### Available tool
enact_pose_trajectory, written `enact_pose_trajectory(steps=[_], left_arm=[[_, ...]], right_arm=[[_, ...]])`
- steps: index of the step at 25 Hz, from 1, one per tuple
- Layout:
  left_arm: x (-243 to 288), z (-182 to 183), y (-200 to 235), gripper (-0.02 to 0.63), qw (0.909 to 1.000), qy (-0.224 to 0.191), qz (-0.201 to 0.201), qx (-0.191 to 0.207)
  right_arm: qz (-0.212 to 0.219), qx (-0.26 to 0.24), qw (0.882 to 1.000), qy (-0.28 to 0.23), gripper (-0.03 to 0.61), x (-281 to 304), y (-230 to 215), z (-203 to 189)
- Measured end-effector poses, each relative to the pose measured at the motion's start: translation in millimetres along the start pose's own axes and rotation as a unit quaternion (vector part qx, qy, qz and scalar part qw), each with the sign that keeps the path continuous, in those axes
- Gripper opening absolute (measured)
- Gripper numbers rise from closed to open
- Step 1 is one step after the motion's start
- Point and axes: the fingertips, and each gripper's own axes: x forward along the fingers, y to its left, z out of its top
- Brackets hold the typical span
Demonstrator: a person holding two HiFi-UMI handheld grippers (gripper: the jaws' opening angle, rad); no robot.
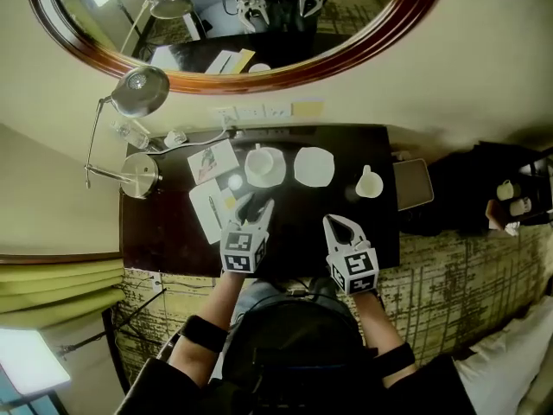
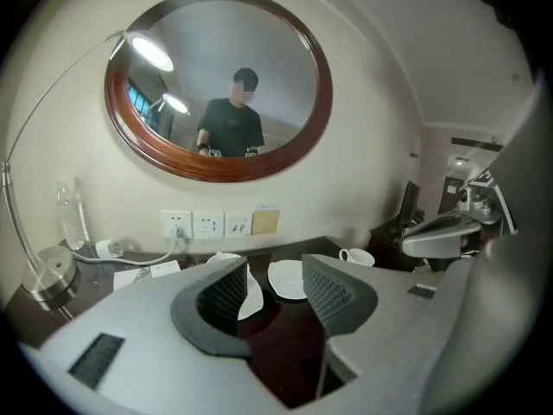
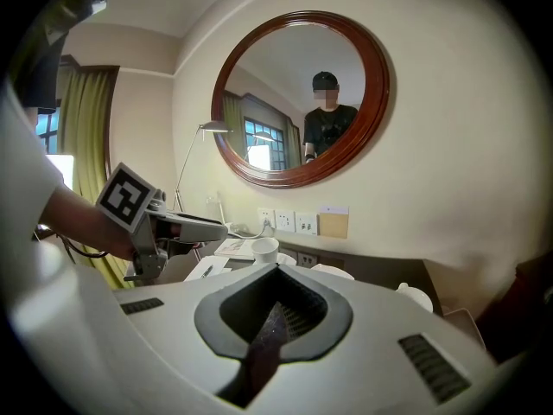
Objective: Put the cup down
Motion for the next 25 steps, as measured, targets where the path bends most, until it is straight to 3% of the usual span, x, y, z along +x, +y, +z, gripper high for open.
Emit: enact_pose_trajectory(steps=[6, 8, 15, 20, 25], left_arm=[[52.5, -12.4, 36.8, 0.45, 0.9992, 0.038, 0.004, -0.013], [68.7, -17.5, 47.2, 0.507, 0.9985, 0.051, 0.002, -0.02], [121.9, -38.9, 85.8, 0.574, 0.9966, 0.081, 0.006, -0.013], [152.3, -59.0, 90.1, 0.603, 0.9943, 0.106, -0.011, 0.009], [162.8, -49.2, 82.5, 0.603, 0.9928, 0.117, -0.008, 0.022]], right_arm=[[-0.01, 0.01, 1.0, 0.015, 0.006, 11.6, -1.1, -16.5], [-0.014, 0.019, 0.999, 0.023, 0.006, 13.7, 0.9, -20.3], [-0.027, 0.04, 0.998, 0.033, 0.006, 24.6, -0.1, -43.0], [-0.032, 0.056, 0.997, 0.041, 0.006, 35.2, 5.0, -63.0], [-0.034, 0.07, 0.996, 0.042, 0.006, 43.7, 9.9, -75.5]])
